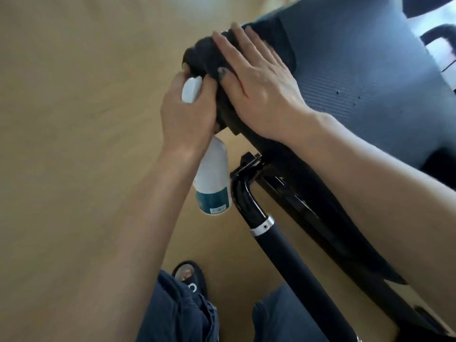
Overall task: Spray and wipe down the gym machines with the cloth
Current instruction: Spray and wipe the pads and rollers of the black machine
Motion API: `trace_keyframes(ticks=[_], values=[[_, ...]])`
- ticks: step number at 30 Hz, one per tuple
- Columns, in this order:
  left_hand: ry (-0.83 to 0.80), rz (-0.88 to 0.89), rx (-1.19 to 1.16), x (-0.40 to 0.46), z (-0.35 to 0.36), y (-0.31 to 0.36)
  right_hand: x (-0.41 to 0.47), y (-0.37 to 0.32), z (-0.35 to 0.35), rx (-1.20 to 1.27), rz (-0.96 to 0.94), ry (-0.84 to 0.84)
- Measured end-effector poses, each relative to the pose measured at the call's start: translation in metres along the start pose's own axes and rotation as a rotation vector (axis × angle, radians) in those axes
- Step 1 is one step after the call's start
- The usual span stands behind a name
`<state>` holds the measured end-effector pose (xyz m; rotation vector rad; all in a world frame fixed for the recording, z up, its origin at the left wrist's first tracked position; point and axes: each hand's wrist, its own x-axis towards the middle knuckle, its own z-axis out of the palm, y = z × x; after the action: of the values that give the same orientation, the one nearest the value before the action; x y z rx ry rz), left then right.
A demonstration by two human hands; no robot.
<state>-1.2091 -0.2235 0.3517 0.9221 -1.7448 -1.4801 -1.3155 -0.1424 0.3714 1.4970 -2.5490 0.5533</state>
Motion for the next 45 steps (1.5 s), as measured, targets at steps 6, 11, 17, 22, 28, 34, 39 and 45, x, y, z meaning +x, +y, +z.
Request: trace_keyframes(ticks=[6,11,17,22,28,34,39,45], values=[[-0.011,0.108,-0.007,-0.026,0.007,-0.016,-0.051,0.012,0.001,-0.01,-0.015,0.065],[-0.05,0.056,0.071,-0.053,0.014,-0.016,-0.145,0.03,0.0,-0.05,0.041,0.075],[-0.07,0.055,0.199,-0.061,0.016,-0.008,-0.196,0.043,-0.002,-0.078,0.102,0.027],[-0.102,0.102,0.297,-0.057,0.019,-0.007,-0.141,0.039,-0.002,-0.025,0.038,0.024],[-0.084,0.094,0.263,-0.055,0.02,-0.012,-0.082,0.042,-0.007,0.073,-0.001,0.013],[-0.083,0.064,0.358,-0.06,0.021,-0.007,-0.125,0.033,0.0,-0.107,0.133,0.163],[-0.102,0.102,0.524,-0.059,0.027,-0.003,-0.207,0.039,0.002,-0.131,0.169,0.131],[-0.077,0.159,0.597,-0.062,0.03,-0.005,-0.179,0.037,-0.003,-0.092,0.16,0.078]])
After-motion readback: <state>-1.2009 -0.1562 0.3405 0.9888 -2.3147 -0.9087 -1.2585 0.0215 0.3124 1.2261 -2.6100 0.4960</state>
